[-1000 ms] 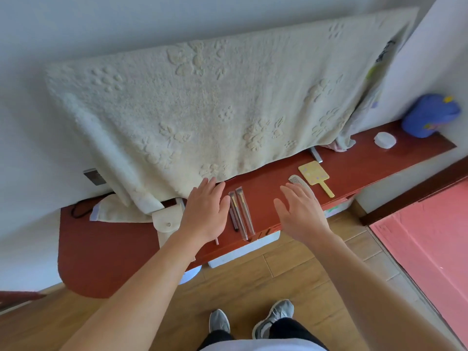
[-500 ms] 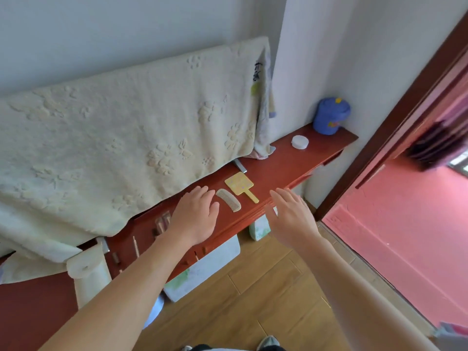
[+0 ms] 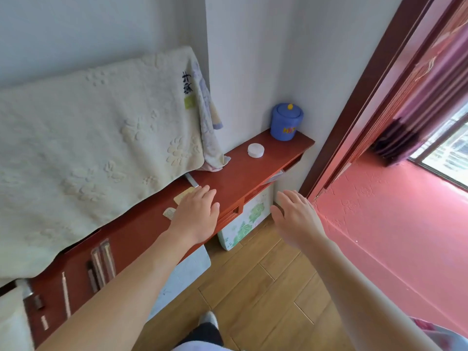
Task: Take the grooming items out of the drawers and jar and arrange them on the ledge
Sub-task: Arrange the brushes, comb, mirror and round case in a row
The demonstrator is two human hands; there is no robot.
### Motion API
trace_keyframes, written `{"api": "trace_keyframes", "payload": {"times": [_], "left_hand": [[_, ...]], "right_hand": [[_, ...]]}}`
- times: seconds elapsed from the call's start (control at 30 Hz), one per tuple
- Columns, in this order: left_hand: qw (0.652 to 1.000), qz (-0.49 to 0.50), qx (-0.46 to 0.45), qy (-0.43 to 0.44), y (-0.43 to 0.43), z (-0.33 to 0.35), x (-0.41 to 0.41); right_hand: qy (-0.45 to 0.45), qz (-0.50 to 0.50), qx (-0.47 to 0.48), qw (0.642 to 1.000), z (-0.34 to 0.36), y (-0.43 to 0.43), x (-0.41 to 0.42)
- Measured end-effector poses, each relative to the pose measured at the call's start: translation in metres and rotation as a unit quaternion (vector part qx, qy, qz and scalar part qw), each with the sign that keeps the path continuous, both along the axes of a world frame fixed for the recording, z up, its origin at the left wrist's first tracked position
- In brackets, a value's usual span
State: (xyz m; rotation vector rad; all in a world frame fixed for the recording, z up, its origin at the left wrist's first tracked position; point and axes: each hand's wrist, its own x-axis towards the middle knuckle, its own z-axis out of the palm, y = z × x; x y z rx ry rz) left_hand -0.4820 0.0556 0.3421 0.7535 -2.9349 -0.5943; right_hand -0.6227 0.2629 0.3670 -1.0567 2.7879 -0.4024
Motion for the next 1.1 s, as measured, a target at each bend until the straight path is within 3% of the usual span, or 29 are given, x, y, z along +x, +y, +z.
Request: {"api": "trace_keyframes", "payload": {"times": [0.4,0.57,0.8,1.1], "left_hand": [[0.999,-0.042,0.027,0.002,-0.04,-0.017,-0.148],[0.999,-0.03,0.025,-0.011,-0.061,-0.02,-0.188],[0.999,0.042,0.026,-0.017,-0.064,-0.025,-0.251],[0.979,0.199,0.044,-0.02,-0.036,-0.035,-0.308]], "right_hand": [[0.04,-0.027,0.003,0.999,0.005,-0.025,-0.123],[0.01,-0.027,-0.014,0.999,-0.006,-0.044,-0.172],[-0.027,0.027,-0.001,0.999,-0.026,-0.071,-0.27],[-0.051,0.182,0.025,0.982,-0.033,-0.111,-0.388]]}}
